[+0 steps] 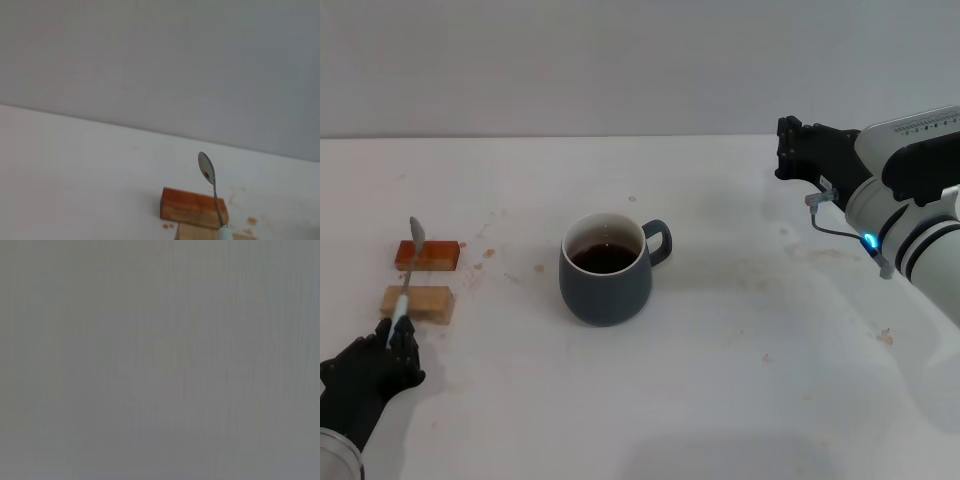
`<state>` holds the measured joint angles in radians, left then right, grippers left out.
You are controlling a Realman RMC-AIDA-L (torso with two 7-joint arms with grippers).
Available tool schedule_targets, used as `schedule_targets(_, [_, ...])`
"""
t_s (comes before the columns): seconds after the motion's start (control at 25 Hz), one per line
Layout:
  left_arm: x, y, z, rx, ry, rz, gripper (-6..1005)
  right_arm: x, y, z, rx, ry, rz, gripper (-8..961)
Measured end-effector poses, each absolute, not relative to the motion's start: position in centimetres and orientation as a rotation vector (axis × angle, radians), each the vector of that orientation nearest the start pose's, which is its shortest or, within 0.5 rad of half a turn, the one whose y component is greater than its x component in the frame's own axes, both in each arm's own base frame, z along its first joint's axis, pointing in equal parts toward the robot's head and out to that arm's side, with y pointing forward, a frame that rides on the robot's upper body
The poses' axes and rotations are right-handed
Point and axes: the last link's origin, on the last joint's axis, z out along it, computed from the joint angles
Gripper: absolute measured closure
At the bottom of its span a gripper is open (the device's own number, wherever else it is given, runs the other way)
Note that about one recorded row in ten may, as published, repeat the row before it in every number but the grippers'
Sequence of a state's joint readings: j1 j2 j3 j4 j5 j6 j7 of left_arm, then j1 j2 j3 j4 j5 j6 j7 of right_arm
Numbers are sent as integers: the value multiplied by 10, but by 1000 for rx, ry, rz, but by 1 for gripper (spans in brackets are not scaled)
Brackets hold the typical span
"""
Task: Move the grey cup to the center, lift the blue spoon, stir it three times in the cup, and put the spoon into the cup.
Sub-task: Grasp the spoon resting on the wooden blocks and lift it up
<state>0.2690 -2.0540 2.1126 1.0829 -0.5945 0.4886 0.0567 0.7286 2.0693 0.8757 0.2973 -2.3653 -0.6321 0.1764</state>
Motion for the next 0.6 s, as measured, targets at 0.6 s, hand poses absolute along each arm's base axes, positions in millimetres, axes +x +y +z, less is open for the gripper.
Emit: schedule_targets(0.6, [-302,231,-15,-1588,-1005,-581,857,239,421,-69,-1911,652,577,920])
